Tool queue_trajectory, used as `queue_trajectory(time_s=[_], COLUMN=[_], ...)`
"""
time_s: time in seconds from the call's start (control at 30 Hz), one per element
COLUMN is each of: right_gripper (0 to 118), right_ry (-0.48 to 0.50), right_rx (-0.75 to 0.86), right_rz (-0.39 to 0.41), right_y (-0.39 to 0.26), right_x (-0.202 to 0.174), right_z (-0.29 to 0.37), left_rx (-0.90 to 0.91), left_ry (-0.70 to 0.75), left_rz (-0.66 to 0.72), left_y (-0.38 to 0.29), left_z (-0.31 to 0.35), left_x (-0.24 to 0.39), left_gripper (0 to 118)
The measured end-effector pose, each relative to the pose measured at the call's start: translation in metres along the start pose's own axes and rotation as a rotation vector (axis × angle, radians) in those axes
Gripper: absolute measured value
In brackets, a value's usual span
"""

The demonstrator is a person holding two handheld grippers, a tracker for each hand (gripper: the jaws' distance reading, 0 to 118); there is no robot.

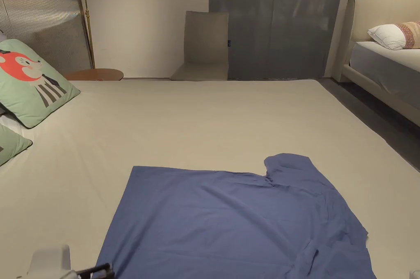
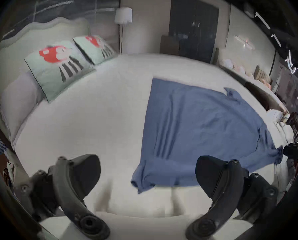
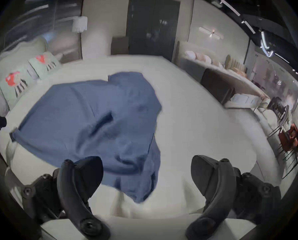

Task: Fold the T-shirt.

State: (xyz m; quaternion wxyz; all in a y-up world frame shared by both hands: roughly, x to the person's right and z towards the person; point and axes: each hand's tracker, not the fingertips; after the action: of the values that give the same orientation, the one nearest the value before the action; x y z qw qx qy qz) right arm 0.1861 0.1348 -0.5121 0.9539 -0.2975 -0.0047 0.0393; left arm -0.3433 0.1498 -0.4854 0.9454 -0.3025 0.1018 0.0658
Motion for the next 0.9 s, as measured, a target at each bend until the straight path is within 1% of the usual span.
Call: queue_trajectory(time_s=[0.07, 0.17, 0.2, 0.23, 0.27, 0.3, 0.33, 0.37, 0.5, 0.53, 0.63, 0.67, 0.73, 0.77, 0.8, 0.83, 0.87, 0.9], right_gripper=[108, 106, 96, 81, 60, 27, 7, 2, 1, 1, 1, 1, 1, 1, 1, 1, 1, 1], right_ry=[-0.042, -0.050, -0.040, -0.027, -0.017, -0.015, -0.006, 0.000, 0.030, 0.034, 0.035, 0.037, 0.040, 0.034, 0.029, 0.027, 0.025, 0.023], right_rx=[0.115, 0.245, 0.277, 0.302, 0.332, 0.348, 0.366, 0.377, 0.355, 0.343, 0.302, 0.284, 0.259, 0.246, 0.236, 0.229, 0.222, 0.217], right_rz=[0.001, -0.029, -0.040, -0.047, -0.054, -0.057, -0.059, -0.059, -0.037, -0.026, -0.018, -0.018, -0.017, -0.010, -0.004, -0.001, -0.001, -0.003], right_y=[0.014, 0.037, 0.041, 0.044, 0.050, 0.051, 0.052, 0.052, 0.049, 0.048, 0.041, 0.038, 0.034, 0.032, 0.025, 0.024, 0.022, 0.021], right_x=[-0.004, -0.015, -0.016, -0.017, -0.023, -0.025, -0.027, -0.029, -0.030, -0.038, -0.038, -0.038, -0.038, -0.038, -0.031, -0.030, -0.029, -0.028], right_z=[0.013, 0.031, 0.036, 0.040, 0.045, 0.047, 0.049, 0.050, 0.042, 0.044, 0.037, 0.035, 0.030, 0.028, 0.021, 0.020, 0.018, 0.017], left_rx=[0.088, 0.188, 0.210, 0.229, 0.244, 0.246, 0.256, 0.265, 0.221, 0.197, 0.083, 0.038, -0.059, -0.126, -0.164, -0.202, -0.239, -0.248], left_ry=[-0.005, -0.061, -0.077, -0.084, -0.082, -0.069, -0.046, -0.046, -0.071, -0.069, -0.065, -0.075, -0.059, -0.036, -0.011, 0.002, 0.001, -0.001], left_rz=[0.021, 0.070, 0.084, 0.086, 0.081, 0.071, 0.061, 0.060, 0.039, 0.034, 0.063, 0.094, 0.114, 0.122, 0.145, 0.159, 0.176, 0.190], left_y=[0.012, 0.028, 0.033, 0.036, 0.039, 0.041, 0.042, 0.043, 0.042, 0.040, 0.031, 0.027, 0.020, 0.015, 0.010, 0.005, 0.000, -0.004], left_z=[0.014, 0.033, 0.039, 0.044, 0.049, 0.052, 0.052, 0.054, 0.052, 0.049, 0.030, 0.021, 0.001, -0.010, -0.021, -0.032, -0.041, -0.044], left_x=[0.009, 0.017, 0.019, 0.020, 0.023, 0.027, 0.029, 0.029, 0.026, 0.024, 0.014, 0.007, -0.003, -0.008, -0.015, -0.022, -0.028, -0.030], left_gripper=[108, 107, 97, 77, 48, 3, 1, 0, 0, 0, 0, 0, 1, 7, 34, 65, 90, 109])
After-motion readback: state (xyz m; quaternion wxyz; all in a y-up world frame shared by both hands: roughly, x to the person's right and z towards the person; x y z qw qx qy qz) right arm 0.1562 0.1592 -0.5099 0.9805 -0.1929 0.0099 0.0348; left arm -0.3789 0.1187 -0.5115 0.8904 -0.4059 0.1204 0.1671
